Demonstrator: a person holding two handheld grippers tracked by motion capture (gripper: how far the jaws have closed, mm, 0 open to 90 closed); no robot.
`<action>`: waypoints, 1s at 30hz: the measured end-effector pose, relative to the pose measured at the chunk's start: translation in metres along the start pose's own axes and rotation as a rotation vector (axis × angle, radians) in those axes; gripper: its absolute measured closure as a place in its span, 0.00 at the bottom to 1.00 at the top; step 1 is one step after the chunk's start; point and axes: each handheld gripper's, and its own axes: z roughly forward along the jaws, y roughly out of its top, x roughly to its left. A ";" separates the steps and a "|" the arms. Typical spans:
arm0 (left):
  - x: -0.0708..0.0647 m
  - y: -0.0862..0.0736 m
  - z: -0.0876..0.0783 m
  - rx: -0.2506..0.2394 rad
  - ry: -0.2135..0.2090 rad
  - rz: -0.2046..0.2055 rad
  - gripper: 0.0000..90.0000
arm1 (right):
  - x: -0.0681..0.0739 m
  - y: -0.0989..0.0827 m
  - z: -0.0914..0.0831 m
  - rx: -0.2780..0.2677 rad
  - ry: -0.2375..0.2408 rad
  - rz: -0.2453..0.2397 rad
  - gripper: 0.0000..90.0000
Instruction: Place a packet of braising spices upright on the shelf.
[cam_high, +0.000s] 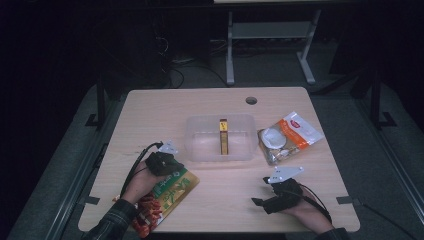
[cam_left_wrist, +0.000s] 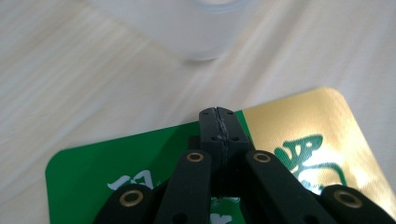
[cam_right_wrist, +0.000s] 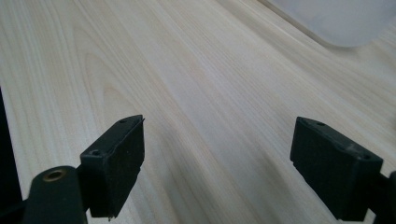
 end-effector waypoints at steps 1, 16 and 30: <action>-0.004 0.001 0.002 -0.011 -0.012 0.000 1.00 | 0.000 0.000 0.000 0.000 0.000 0.000 0.19; -0.061 0.017 0.019 -0.006 -0.134 0.152 1.00 | 0.000 0.001 -0.001 -0.001 -0.001 -0.004 0.19; -0.100 0.045 0.047 -0.036 -0.205 0.225 1.00 | 0.000 0.001 -0.001 -0.003 -0.004 -0.005 0.19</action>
